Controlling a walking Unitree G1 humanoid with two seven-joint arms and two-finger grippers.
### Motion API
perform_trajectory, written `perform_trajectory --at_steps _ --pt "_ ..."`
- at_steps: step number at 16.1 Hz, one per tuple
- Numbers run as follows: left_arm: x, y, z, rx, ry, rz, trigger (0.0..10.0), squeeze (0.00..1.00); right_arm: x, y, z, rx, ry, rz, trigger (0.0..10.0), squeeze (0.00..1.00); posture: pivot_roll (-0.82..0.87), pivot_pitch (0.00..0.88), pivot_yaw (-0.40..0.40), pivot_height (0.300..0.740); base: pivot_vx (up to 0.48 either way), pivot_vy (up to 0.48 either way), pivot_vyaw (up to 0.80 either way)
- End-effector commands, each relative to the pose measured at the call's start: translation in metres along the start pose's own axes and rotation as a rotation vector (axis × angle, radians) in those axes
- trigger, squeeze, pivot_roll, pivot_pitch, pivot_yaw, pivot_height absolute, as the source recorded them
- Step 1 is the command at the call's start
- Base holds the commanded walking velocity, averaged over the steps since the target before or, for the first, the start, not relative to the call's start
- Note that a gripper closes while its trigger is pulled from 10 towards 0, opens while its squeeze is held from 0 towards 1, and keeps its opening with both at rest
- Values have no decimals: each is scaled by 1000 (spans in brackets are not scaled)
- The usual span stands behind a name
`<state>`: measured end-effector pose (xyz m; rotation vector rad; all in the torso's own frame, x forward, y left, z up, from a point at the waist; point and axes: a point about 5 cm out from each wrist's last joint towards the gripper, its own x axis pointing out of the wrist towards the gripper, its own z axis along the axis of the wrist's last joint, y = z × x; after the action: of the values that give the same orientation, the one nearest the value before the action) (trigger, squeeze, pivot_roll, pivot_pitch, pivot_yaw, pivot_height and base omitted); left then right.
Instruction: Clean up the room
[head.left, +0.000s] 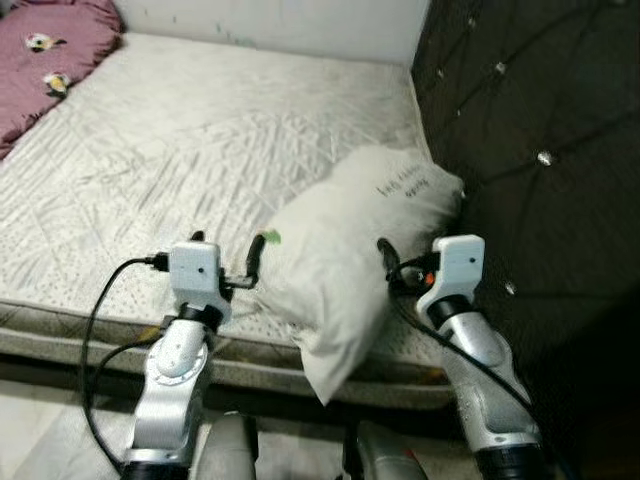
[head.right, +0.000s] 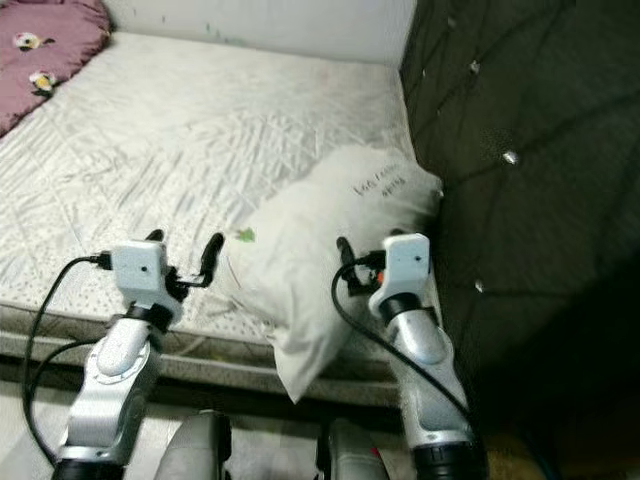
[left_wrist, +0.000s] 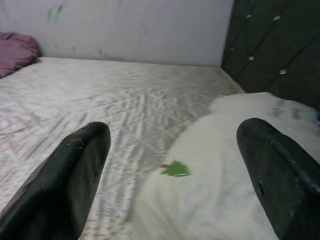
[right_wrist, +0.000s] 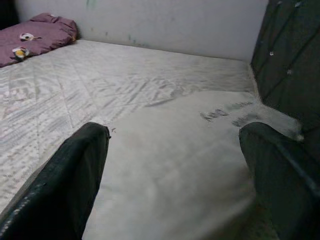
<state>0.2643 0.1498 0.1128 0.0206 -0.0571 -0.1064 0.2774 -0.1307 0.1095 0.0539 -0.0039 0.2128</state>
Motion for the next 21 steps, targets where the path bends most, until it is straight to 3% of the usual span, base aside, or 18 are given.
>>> perform_trajectory --at_steps 1,6,11,19,21 --pt "0 2 1 -5 0 -1 10000 0 2 2 2 -5 -2 10 10000 0 -11 52 -75 657 319 0 0" --pt "0 -1 -4 -10 33 -5 10000 0 2 2 0 7 8 15 10000 0 -4 55 -79 647 0 0 0" --pt "-3 3 -8 -9 70 19 10000 0 4 5 -4 22 24 25 10000 0 12 61 -81 587 0 0 0" --pt "-4 8 -5 20 66 47 10000 0 4 6 -7 24 42 26 10000 0 17 61 -80 587 0 0 0" --pt "-6 21 -11 61 128 135 10000 0 6 6 -14 20 85 34 10000 0 39 70 -87 587 0 0 0"
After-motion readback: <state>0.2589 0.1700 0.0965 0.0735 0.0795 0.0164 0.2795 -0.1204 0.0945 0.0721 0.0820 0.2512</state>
